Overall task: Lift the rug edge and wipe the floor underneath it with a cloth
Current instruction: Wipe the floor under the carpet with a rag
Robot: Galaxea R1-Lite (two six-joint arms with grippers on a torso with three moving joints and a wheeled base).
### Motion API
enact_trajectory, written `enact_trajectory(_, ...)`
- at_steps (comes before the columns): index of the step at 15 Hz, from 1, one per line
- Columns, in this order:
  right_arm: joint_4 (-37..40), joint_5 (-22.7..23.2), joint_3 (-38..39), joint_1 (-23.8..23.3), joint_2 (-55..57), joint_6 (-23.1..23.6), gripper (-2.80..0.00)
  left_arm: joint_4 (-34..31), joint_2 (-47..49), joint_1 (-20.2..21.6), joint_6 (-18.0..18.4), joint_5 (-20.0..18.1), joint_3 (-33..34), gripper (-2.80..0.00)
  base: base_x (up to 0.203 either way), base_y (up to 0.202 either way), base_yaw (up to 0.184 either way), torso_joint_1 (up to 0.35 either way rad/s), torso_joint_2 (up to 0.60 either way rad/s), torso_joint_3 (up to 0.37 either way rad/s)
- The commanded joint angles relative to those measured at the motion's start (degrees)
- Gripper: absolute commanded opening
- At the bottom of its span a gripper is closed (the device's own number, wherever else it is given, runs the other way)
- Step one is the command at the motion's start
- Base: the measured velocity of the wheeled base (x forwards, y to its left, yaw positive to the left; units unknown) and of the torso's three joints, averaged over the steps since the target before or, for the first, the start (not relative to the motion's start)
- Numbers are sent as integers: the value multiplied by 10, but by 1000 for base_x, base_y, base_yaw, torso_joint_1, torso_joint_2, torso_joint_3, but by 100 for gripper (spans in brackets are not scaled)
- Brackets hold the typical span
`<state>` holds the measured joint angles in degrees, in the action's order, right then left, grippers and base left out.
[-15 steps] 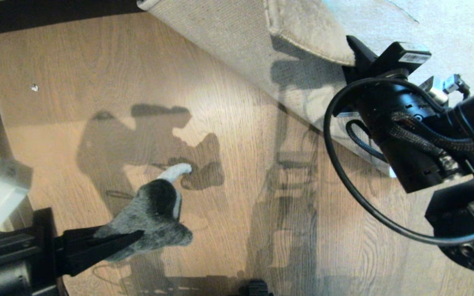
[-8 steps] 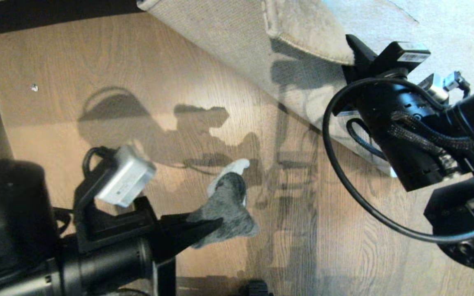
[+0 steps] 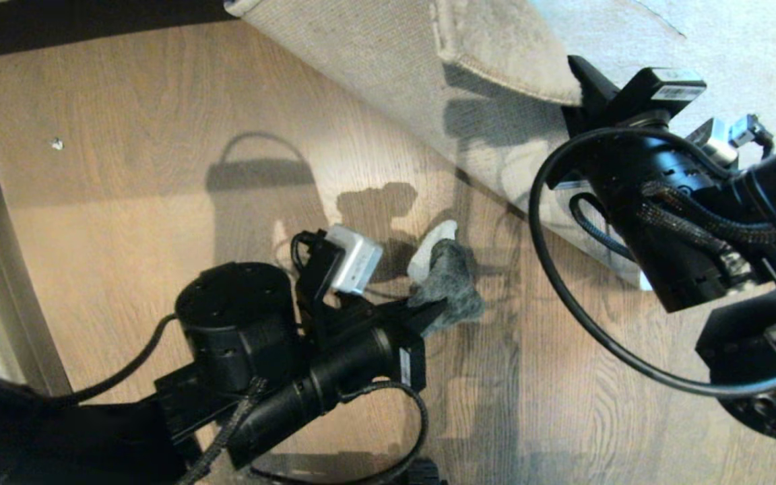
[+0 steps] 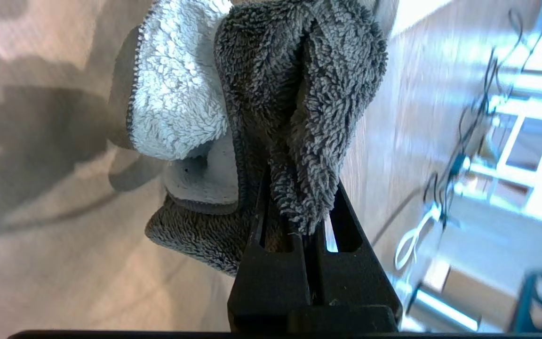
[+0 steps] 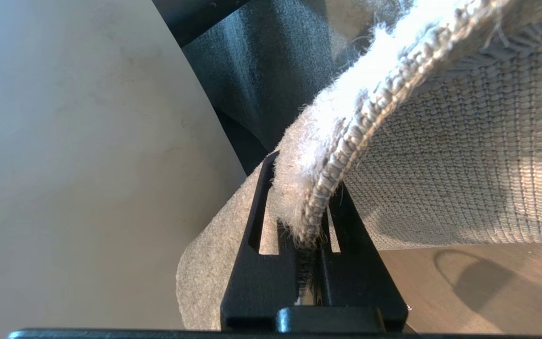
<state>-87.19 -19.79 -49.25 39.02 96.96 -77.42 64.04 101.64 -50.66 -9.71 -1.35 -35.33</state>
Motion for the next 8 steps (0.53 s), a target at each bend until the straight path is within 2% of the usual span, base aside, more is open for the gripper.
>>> enact_trajectory(1, -19, -2, -1, 0, -1, -5, -280, 9, 67, 1, -4, 2, -43, -280, 0, 0, 0, 0, 0, 0)
enact_trajectory(4, -19, -3, -1, -1, -4, -3, -280, 22, 98, 12, -6, 2, -65, -280, 0, 0, 0, 0, 0, 0)
enact_trajectory(8, -19, -2, -1, -2, -12, 9, -280, 28, 118, 51, -9, 1, -103, -280, 0, 0, 0, 0, 0, 0)
